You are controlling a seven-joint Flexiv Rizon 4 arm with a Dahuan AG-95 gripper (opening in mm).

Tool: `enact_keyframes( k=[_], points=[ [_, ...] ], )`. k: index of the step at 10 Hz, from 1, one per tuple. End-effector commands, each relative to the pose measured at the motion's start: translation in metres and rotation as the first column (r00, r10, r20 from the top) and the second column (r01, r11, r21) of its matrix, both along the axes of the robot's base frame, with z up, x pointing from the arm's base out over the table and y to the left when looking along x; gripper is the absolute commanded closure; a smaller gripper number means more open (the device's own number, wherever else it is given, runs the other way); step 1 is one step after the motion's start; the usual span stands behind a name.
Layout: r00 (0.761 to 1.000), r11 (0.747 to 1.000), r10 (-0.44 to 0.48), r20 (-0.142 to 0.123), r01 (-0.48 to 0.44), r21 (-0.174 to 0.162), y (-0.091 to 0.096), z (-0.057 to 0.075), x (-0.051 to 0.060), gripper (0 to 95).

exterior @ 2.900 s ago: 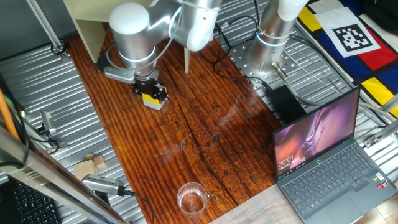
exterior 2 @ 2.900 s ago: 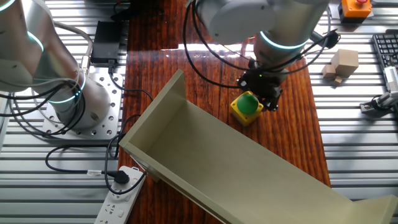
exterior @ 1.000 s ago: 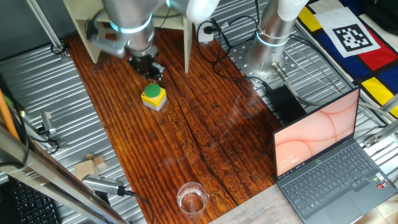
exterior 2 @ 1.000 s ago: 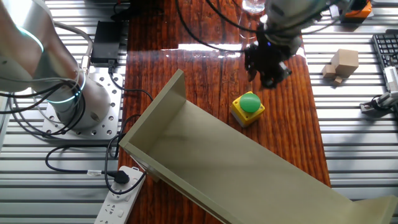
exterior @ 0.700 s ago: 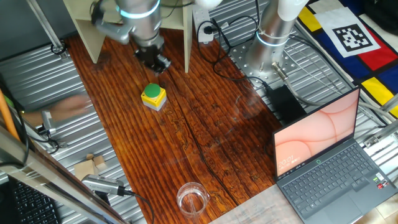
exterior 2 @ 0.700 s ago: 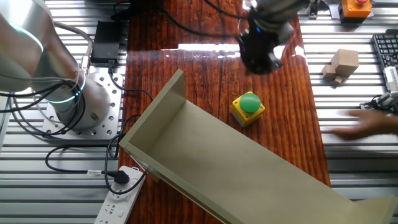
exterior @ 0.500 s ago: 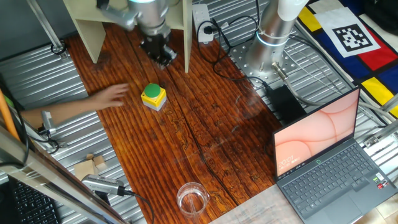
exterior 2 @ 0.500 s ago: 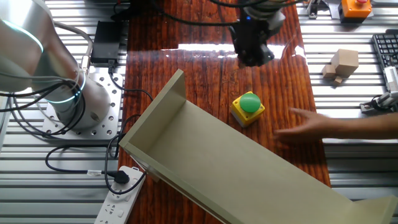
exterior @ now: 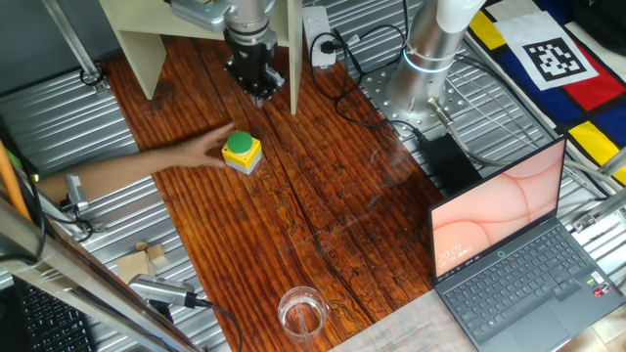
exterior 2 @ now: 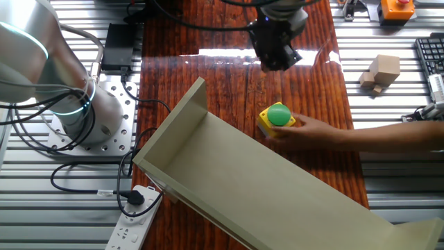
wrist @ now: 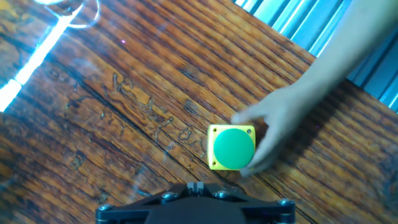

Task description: Take the object down from the shelf

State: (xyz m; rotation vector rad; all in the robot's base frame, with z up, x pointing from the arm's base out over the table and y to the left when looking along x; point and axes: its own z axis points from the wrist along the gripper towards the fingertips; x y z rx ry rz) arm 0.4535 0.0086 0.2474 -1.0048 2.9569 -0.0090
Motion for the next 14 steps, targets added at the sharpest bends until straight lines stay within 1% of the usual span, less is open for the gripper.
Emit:
enact_keyframes(
  k=[1,2,3,4,5,6,8,11,12,13,14],
  points=[
    [0.999,0.997,-0.039,-0.018,0.038,-0.060,0.000,0.003,-0.009,95.0],
    [1.000,0.999,-0.013,-0.019,0.012,-0.053,-0.001,0.007,-0.017,95.0],
    [1.000,0.999,-0.001,-0.021,0.000,-0.053,-0.003,0.012,-0.029,95.0],
    [1.000,0.999,0.016,-0.021,-0.017,-0.032,-0.005,0.015,-0.036,95.0],
    [0.999,0.999,0.035,-0.020,-0.036,-0.008,-0.007,0.015,-0.039,95.0],
    [0.996,0.996,0.084,-0.020,-0.084,0.027,-0.008,0.015,-0.040,95.0],
    [0.994,0.993,0.112,-0.019,-0.111,0.025,-0.008,0.015,-0.040,95.0],
    [0.999,0.999,0.027,-0.020,-0.026,0.025,-0.008,0.015,-0.040,95.0],
    [0.999,0.999,0.024,-0.021,-0.024,0.025,-0.009,0.015,-0.040,95.0],
    [0.999,1.000,0.025,-0.048,-0.024,0.016,-0.008,0.015,-0.040,95.0],
    [0.998,1.000,0.028,-0.060,-0.027,0.015,-0.009,0.015,-0.040,95.0]
  ],
)
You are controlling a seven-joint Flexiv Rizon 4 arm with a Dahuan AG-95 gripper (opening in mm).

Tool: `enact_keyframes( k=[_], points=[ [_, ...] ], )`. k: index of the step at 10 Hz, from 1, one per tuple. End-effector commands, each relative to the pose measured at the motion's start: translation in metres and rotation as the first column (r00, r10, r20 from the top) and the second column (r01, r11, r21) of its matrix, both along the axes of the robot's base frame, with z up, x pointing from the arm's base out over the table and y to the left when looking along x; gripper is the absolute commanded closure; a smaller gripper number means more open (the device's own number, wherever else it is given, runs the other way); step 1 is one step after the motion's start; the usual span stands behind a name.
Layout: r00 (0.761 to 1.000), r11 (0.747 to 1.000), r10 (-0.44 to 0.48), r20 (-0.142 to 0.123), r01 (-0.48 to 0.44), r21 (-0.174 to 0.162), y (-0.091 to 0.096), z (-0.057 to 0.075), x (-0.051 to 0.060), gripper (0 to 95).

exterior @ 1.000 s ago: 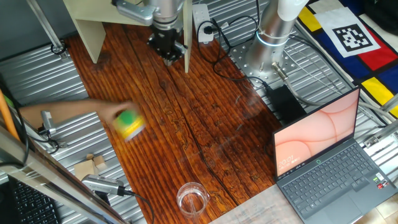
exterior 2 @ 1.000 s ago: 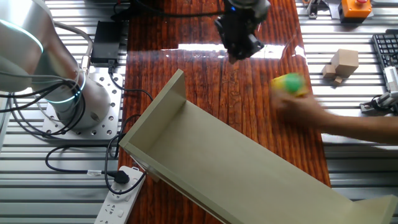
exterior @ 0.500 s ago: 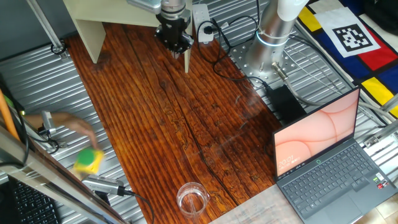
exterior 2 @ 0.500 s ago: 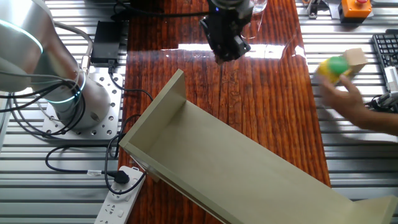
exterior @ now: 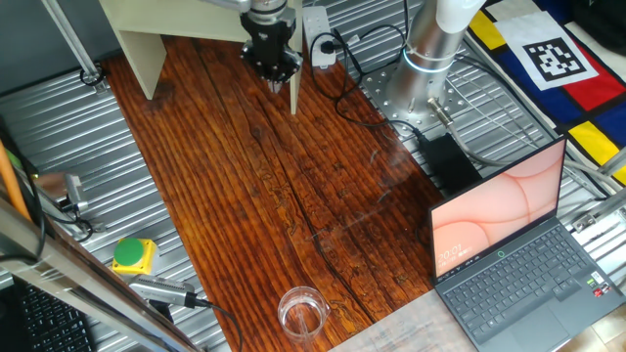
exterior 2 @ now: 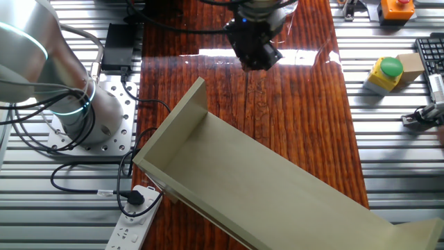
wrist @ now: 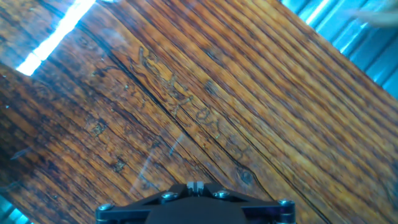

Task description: Take the object down from the shelf

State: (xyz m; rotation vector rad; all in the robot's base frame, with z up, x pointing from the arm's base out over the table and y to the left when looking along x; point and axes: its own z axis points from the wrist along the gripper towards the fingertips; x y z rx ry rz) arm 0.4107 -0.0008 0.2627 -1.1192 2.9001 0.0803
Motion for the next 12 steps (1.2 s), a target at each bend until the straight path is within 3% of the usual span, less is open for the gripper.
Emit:
enact_keyframes(
  k=[1,12],
  points=[
    [0.998,0.998,-0.043,-0.055,0.040,-0.046,0.0003,-0.0007,0.0024,95.0],
    [0.997,0.998,-0.052,-0.054,0.050,-0.040,0.0020,0.0005,-0.0004,95.0]
  ],
)
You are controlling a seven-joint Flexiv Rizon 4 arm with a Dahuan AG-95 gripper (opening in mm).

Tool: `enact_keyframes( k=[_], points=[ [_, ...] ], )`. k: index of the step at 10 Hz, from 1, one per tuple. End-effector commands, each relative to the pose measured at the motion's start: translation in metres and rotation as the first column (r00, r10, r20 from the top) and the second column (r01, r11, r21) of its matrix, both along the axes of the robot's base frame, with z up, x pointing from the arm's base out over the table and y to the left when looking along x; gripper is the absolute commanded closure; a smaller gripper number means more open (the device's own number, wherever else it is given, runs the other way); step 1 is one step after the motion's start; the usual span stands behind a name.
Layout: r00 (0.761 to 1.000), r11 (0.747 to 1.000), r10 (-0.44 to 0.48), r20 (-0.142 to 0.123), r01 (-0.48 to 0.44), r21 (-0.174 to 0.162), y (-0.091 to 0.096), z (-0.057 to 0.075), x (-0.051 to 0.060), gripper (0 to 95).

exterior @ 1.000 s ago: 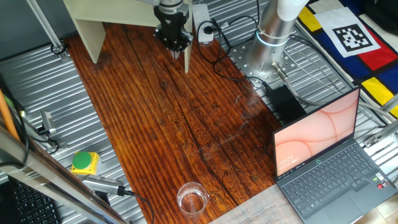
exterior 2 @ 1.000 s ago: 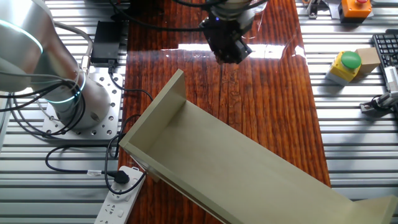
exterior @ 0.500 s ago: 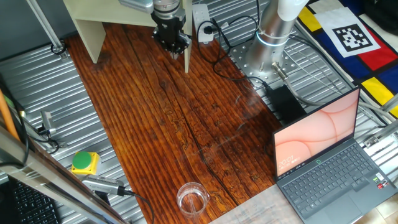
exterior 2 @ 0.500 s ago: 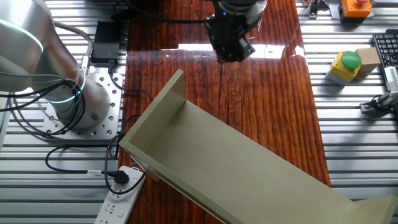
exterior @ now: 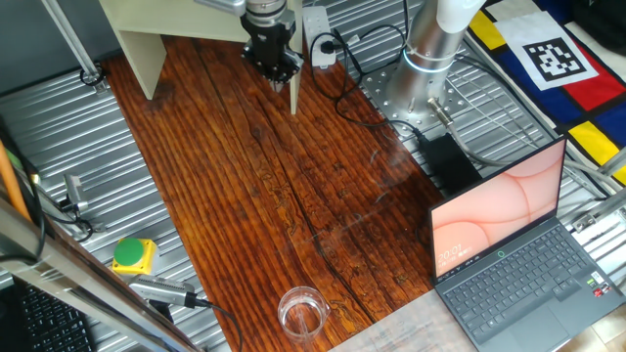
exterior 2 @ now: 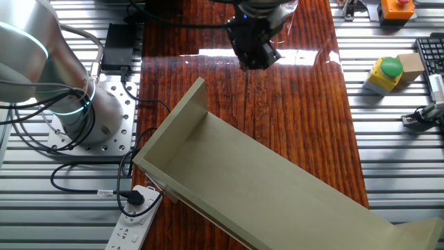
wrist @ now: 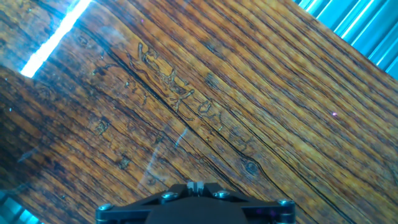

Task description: Take the object down from the shelf

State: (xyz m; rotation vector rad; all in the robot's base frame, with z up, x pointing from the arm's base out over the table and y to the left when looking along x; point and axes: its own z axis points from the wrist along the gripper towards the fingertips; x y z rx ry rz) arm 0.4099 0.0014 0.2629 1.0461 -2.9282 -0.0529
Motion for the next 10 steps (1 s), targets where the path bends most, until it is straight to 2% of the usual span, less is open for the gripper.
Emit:
enact_keyframes(
  k=[1,7,10],
  points=[
    [1.000,1.000,-0.004,0.000,0.004,0.002,0.0000,0.0003,0.0002,95.0],
    [1.000,1.000,0.017,0.007,-0.017,-0.007,0.0009,0.0009,-0.0011,95.0],
    [0.999,0.999,-0.046,0.013,0.046,-0.023,0.0008,0.0015,-0.0021,95.0]
  ],
)
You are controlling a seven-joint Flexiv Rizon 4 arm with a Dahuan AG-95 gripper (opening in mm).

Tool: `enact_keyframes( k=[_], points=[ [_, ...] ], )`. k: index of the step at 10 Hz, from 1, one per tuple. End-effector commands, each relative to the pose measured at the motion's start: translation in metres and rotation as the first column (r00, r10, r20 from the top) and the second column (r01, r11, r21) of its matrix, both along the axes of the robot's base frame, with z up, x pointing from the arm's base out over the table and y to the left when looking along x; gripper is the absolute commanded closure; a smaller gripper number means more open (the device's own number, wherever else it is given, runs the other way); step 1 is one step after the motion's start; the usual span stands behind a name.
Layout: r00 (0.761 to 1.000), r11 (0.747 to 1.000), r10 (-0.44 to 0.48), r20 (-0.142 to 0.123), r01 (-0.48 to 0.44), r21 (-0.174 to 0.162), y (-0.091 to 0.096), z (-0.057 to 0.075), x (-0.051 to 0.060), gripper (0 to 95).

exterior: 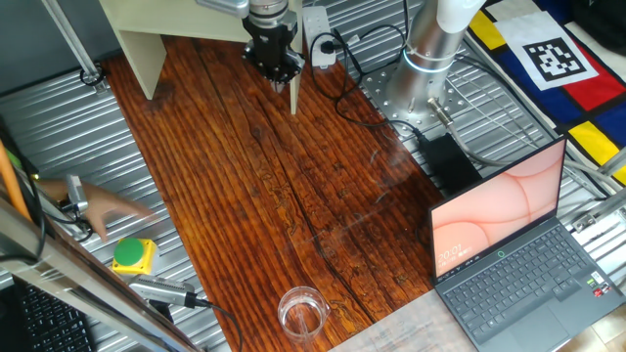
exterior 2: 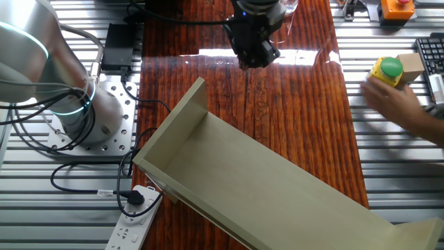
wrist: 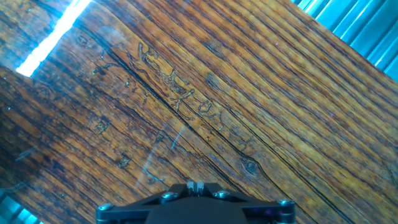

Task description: Take the object down from the shelf

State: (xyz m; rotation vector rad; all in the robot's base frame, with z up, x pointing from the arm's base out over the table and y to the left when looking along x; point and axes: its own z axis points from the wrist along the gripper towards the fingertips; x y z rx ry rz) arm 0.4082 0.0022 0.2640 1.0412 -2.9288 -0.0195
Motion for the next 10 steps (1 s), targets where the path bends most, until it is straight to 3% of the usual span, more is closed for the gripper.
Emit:
enact_keyframes(
  k=[1,7,10],
  points=[
    [0.998,0.998,-0.061,0.007,0.061,-0.003,-0.001,0.001,-0.001,95.0],
    [0.998,0.998,-0.060,-0.004,0.060,-0.006,-0.011,0.012,-0.014,95.0],
    [0.998,0.998,-0.060,0.007,0.060,0.004,-0.020,0.017,-0.019,95.0]
  ],
)
